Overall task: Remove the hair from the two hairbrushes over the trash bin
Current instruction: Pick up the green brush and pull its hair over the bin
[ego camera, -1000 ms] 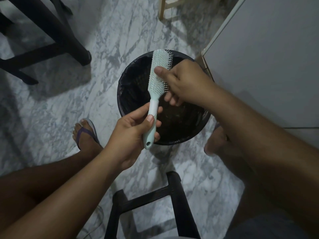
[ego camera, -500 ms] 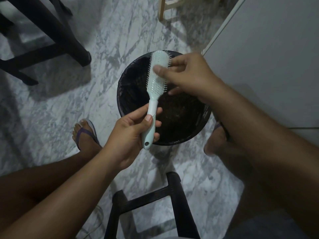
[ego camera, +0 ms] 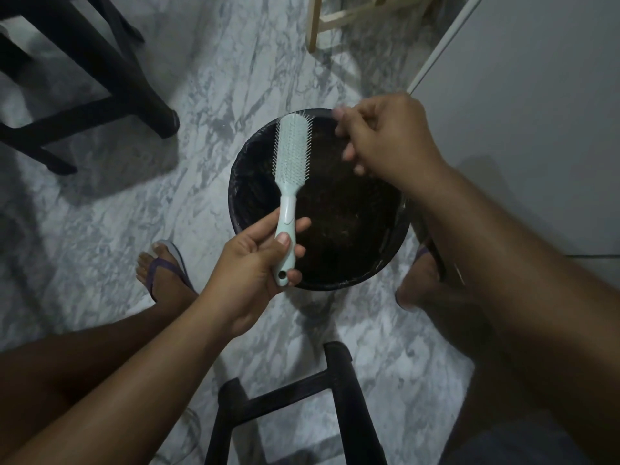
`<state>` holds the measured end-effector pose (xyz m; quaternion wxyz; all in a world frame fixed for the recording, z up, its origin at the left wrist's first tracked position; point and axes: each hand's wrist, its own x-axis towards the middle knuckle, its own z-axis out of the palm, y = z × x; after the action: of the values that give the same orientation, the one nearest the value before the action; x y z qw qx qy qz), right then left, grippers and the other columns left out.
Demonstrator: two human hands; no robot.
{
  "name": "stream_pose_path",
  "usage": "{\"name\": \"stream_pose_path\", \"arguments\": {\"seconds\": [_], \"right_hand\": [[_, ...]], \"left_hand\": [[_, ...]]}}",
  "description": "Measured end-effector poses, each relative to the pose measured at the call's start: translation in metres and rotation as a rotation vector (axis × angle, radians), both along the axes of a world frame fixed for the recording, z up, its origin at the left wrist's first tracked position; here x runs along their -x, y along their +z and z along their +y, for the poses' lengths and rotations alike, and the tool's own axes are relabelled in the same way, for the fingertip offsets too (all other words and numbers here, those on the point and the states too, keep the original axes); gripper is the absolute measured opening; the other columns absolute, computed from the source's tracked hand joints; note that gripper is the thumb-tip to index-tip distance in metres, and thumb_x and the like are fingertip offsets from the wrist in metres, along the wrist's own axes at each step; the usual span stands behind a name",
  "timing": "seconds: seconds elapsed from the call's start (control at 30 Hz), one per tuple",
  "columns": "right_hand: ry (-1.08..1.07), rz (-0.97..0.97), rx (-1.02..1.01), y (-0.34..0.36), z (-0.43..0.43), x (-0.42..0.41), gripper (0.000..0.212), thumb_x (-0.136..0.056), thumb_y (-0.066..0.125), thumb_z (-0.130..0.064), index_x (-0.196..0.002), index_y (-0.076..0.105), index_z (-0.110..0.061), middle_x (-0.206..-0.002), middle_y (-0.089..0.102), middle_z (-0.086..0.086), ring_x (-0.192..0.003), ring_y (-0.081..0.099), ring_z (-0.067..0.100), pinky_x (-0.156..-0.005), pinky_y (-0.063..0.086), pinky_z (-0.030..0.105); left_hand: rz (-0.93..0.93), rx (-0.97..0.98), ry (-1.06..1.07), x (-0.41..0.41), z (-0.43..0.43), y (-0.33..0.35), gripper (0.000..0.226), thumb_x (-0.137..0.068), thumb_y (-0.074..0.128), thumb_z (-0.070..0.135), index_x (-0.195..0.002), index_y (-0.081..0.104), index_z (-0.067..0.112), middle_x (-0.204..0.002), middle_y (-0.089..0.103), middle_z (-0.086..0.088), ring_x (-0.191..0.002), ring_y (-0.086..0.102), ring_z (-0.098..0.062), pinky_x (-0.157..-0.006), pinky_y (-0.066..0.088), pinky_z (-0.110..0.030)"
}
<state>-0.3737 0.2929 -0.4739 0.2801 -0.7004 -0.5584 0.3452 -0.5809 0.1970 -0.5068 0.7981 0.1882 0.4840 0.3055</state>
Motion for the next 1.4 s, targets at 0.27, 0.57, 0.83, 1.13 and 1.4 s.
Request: {"name": "stream_pose_path", "arguments": {"seconds": [0.27,0.57,0.83,1.13,1.4], "right_hand": [[0.299,-0.188,-0.126,-0.014,-0.006,0.010,0.021,-0.084,0.073,-0.042,-0.094,0.075,-0.024,-0.077,0.069,-0.009,-0.061,0.056,-0.001,-0.066,0.054,0.028],[0.396,-0.448,0.010,-0.004,-0.013,0.022,0.035,-0.081,0.072,-0.055,-0.103,0.073,-0.028,-0.090,0.066,-0.013,-0.087,0.064,0.007,-0.077,0.054,0.031],[0.144,-0.223,-0.121,-0.012,-0.004,0.015,0.021,-0.095,0.062,-0.029,-0.090,0.073,-0.012,-0.086,0.070,0.001,-0.078,0.062,0.013,-0.075,0.051,0.035],[0.130,-0.126,-0.124,0.005,-0.011,-0.001,0.026,-0.087,0.072,-0.034,-0.110,0.074,-0.022,-0.100,0.073,-0.006,-0.076,0.068,0.007,-0.077,0.057,0.025],[0.113,0.663,0.478,-0.006,-0.013,0.019,0.036,-0.099,0.060,-0.023,-0.117,0.064,0.009,-0.113,0.072,0.023,-0.103,0.073,0.029,-0.085,0.062,0.036]], "left_hand": [[0.034,-0.012,-0.022,-0.001,0.000,0.002,0.043,-0.102,0.047,0.003,-0.140,0.056,0.021,-0.126,0.072,-0.004,-0.078,0.058,-0.013,-0.058,0.046,-0.025],[0.170,-0.092,-0.121,0.000,-0.012,-0.001,0.048,-0.101,0.049,0.000,-0.142,0.055,0.022,-0.127,0.071,0.000,-0.081,0.058,-0.013,-0.062,0.044,-0.030],[0.089,-0.042,-0.080,-0.006,-0.010,0.000,0.046,-0.102,0.048,0.004,-0.143,0.054,0.023,-0.128,0.070,0.000,-0.081,0.056,-0.012,-0.059,0.045,-0.025],[0.089,-0.081,-0.040,-0.002,-0.005,0.001,0.048,-0.101,0.049,0.003,-0.145,0.052,0.022,-0.129,0.070,-0.001,-0.080,0.054,-0.013,-0.060,0.045,-0.025],[0.020,-0.097,-0.055,-0.004,-0.004,0.005,0.047,-0.100,0.050,0.006,-0.143,0.055,0.025,-0.130,0.069,-0.003,-0.081,0.055,-0.013,-0.059,0.046,-0.025]]}}
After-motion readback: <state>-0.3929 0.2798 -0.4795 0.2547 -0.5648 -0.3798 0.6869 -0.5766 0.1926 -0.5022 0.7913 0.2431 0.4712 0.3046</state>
